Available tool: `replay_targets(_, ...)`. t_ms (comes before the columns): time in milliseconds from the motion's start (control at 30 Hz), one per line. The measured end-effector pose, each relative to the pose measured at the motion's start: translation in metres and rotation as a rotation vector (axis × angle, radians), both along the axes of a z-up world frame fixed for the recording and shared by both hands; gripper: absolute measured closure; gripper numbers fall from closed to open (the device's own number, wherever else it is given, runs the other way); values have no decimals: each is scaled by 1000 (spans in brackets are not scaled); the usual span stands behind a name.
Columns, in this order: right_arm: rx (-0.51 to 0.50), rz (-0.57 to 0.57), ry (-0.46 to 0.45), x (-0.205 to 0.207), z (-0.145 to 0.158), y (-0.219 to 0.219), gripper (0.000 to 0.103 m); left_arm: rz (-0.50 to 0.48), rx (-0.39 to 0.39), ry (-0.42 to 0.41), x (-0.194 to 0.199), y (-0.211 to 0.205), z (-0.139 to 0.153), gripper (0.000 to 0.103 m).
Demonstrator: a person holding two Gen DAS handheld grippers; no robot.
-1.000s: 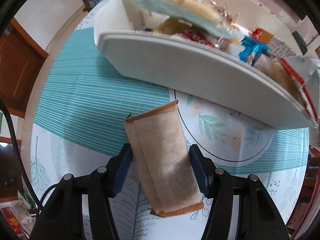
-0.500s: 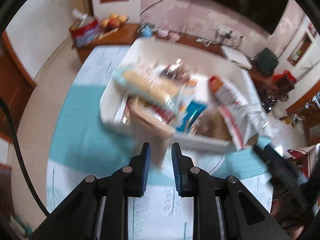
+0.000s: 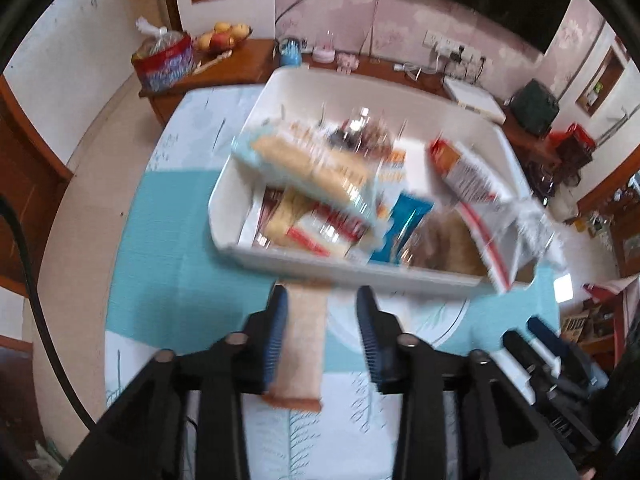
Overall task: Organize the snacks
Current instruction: 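Lift the brown bar into the basket and open the left tool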
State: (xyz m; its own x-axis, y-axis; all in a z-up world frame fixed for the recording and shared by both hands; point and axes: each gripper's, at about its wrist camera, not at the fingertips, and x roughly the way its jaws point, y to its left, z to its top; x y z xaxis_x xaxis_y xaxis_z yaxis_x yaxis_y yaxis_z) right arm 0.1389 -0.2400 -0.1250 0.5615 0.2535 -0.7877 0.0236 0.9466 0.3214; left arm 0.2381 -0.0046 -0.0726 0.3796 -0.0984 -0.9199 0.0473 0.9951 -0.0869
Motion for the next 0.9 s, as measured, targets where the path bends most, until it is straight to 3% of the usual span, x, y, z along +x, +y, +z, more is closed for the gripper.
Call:
replay_targets(167, 7, 9, 11, -6, -3, 4, 36, 3, -7, 103, -7, 12, -34, 41)
replay_targets(333, 22, 10, 27, -10, -5, 5, 36, -4, -44, 242, -1, 16, -77, 40)
replay_targets(500, 17, 9, 30, -11, -5, 4, 36, -10, -2, 289, 4, 14, -100, 40)
replay_targets(700, 15, 5, 36, -10, -4, 4, 37, -16, 23, 314, 6, 10, -118, 40)
replay_targets(900, 19, -5, 40, -10, -5, 0, 37, -3, 22, 297, 3, 14, -123, 49)
